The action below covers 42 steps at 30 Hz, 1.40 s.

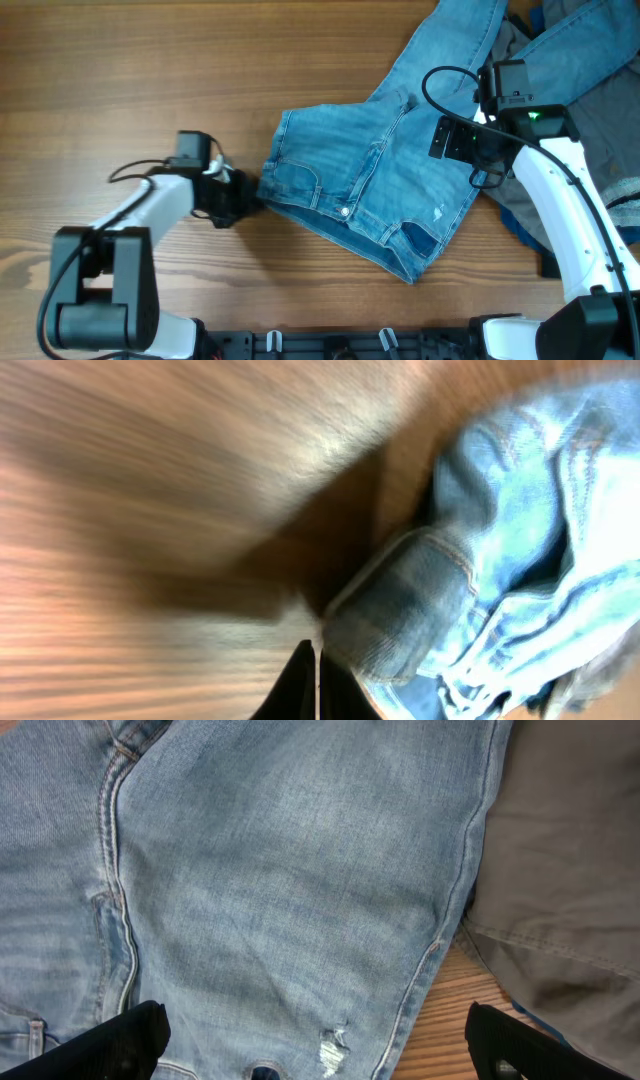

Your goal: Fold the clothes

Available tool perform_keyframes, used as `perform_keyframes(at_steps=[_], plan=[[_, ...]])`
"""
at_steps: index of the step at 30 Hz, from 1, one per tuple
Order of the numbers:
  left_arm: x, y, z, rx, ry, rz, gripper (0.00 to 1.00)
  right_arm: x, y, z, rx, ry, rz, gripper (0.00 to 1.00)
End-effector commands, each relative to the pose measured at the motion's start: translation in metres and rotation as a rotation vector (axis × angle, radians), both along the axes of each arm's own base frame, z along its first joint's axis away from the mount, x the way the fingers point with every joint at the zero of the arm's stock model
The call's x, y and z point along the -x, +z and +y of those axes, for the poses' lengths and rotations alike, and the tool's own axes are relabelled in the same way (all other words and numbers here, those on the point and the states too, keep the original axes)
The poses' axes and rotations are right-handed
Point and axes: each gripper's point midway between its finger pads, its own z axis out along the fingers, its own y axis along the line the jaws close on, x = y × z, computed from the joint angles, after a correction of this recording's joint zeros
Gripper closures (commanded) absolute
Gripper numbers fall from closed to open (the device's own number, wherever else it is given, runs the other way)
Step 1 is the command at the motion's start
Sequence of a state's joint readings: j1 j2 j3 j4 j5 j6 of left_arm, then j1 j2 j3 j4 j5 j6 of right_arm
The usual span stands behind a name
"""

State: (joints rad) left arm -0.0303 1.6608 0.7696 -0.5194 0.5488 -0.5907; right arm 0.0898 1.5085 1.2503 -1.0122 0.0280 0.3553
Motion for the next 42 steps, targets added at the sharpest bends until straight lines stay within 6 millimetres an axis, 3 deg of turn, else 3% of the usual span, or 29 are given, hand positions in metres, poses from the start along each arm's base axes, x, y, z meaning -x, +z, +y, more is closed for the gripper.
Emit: perform_keyframes(at_steps=[1,4,5,6,7,8,9,10,13,17,21,24,25,26,27,28,30,31,34,36,37,38,40,42], plan=[[-0.052,0.057,0.100,-0.271,0.102,-0.180,0.96,-0.002,0.008,-0.005,0.013,-0.021,-0.029,0.00],[-0.076,0.113,0.183,-0.457,0.256,-0.255,0.96,-0.002,0.008,-0.005,0.013,-0.021,-0.029,0.00],[-0.087,0.143,0.207,-0.447,0.331,-0.316,0.96,-0.002,0.008,-0.005,0.013,-0.021,-0.029,0.01],[-0.095,0.160,0.207,-0.378,0.353,-0.361,0.96,-0.002,0.008,-0.005,0.013,-0.021,-0.029,0.00],[-0.098,0.166,0.199,-0.308,0.342,-0.386,0.96,-0.002,0.008,-0.005,0.013,-0.021,-0.029,0.00],[-0.092,0.160,0.174,-0.211,0.297,-0.354,0.82,-0.002,0.008,-0.005,0.012,-0.021,-0.029,0.00],[-0.088,0.153,0.163,-0.197,0.272,-0.323,0.53,-0.002,0.008,-0.005,0.012,-0.021,-0.029,0.00],[-0.083,0.144,0.148,-0.182,0.234,-0.286,0.34,-0.002,0.008,-0.005,0.012,-0.021,-0.029,0.00],[-0.073,0.107,0.089,-0.144,0.073,-0.198,0.19,-0.002,0.007,-0.005,0.013,-0.021,-0.028,0.00],[-0.065,0.051,0.021,-0.120,-0.123,-0.151,0.14,-0.002,0.007,-0.005,0.013,-0.021,-0.027,0.00],[-0.050,0.003,-0.037,-0.109,-0.302,-0.078,0.17,-0.002,0.007,-0.005,0.013,-0.021,-0.026,0.00],[-0.036,-0.009,-0.059,-0.109,-0.372,-0.047,0.62,-0.001,0.007,-0.005,0.014,-0.020,-0.022,0.00],[-0.035,-0.009,-0.062,-0.109,-0.380,-0.047,0.88,-0.001,0.007,-0.005,0.014,-0.021,-0.021,0.00],[-0.034,-0.009,-0.060,-0.115,-0.379,-0.043,0.96,-0.001,0.007,-0.005,0.014,-0.021,-0.021,0.00],[-0.035,-0.010,-0.051,-0.148,-0.364,-0.033,0.96,-0.001,0.007,-0.005,0.014,-0.021,-0.021,0.00],[-0.039,-0.009,-0.027,-0.231,-0.327,-0.006,0.96,-0.001,0.007,-0.005,0.014,-0.021,-0.021,0.00],[-0.058,0.011,0.048,-0.469,-0.212,0.039,0.96,-0.001,0.007,-0.005,0.014,-0.020,-0.022,0.00],[-0.071,0.031,0.083,-0.540,-0.162,0.039,0.96,-0.001,0.007,-0.005,0.013,-0.021,-0.022,0.00],[-0.120,0.117,0.177,-0.590,0.085,-0.070,0.96,-0.001,0.007,-0.005,0.013,-0.021,-0.024,0.00],[-0.147,0.164,0.221,-0.590,0.220,-0.207,0.96,-0.002,0.007,-0.005,0.012,-0.021,-0.026,0.01],[-0.157,0.185,0.239,-0.565,0.278,-0.280,0.66,-0.002,0.007,-0.004,0.012,-0.021,-0.026,0.00],[-0.157,0.190,0.246,-0.517,0.305,-0.300,0.00,-0.002,0.007,-0.004,0.009,-0.021,-0.026,0.00],[-0.148,0.184,0.238,-0.428,0.299,-0.264,0.00,-0.002,0.007,-0.004,0.009,-0.021,-0.026,0.00],[-0.125,0.170,0.218,-0.359,0.264,-0.140,0.00,-0.002,0.007,-0.004,0.009,-0.020,-0.026,0.01]])
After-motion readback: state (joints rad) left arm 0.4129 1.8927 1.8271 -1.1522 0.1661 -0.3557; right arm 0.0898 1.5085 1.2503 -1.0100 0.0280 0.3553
